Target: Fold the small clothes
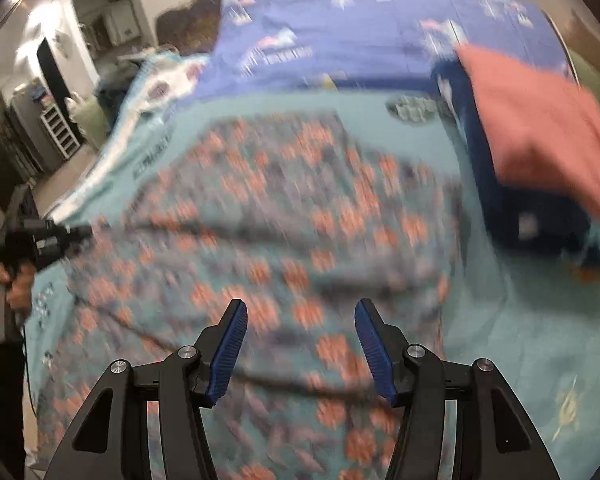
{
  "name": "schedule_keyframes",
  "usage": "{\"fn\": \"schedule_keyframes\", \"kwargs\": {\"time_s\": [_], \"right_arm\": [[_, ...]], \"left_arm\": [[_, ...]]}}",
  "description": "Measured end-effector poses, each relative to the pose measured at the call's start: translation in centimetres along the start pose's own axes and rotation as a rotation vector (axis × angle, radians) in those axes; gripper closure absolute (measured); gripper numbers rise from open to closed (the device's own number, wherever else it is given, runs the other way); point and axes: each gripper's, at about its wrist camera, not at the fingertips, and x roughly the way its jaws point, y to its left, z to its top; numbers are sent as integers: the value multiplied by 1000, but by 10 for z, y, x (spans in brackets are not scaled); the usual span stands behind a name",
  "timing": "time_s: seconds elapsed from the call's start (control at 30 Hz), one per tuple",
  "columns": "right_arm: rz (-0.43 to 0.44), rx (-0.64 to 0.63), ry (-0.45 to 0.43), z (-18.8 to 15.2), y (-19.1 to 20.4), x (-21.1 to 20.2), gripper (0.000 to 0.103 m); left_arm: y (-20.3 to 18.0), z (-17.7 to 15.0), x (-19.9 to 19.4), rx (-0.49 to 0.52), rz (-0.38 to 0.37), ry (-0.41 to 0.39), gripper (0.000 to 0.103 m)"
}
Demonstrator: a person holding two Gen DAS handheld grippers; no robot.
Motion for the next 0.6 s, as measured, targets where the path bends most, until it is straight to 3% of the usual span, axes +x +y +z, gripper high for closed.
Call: {"fn": "schedule_keyframes", "kwargs": {"time_s": [0.1, 0.2, 0.23, 0.3, 0.43, 0.5, 0.57, 0.6], "right_arm": [[-59, -23, 15, 24, 4, 24, 40], [-59, 16, 142, 28, 4, 70, 40], [-82, 14, 146, 27, 7, 81, 38], [-117, 13, 112, 26, 12, 81, 35], [-149, 53, 89, 20, 18, 64, 35], [-147, 72, 44, 17, 20, 48, 30], [-149, 93, -14, 11, 22, 28, 15], [-145, 88, -46, 8, 24, 17, 14]], "left_arm": [[-7, -10, -11, 34, -16, 0, 84], [5, -16, -29, 41, 23, -18, 84], [10, -16, -33, 39, 43, -25, 82], [31, -16, -48, 6, 93, -46, 78], [77, -13, -85, -78, 158, -101, 54], [99, -12, -109, -113, 201, -156, 53], [120, -11, -130, -151, 228, -211, 52], [128, -11, -137, -164, 233, -242, 52]]}}
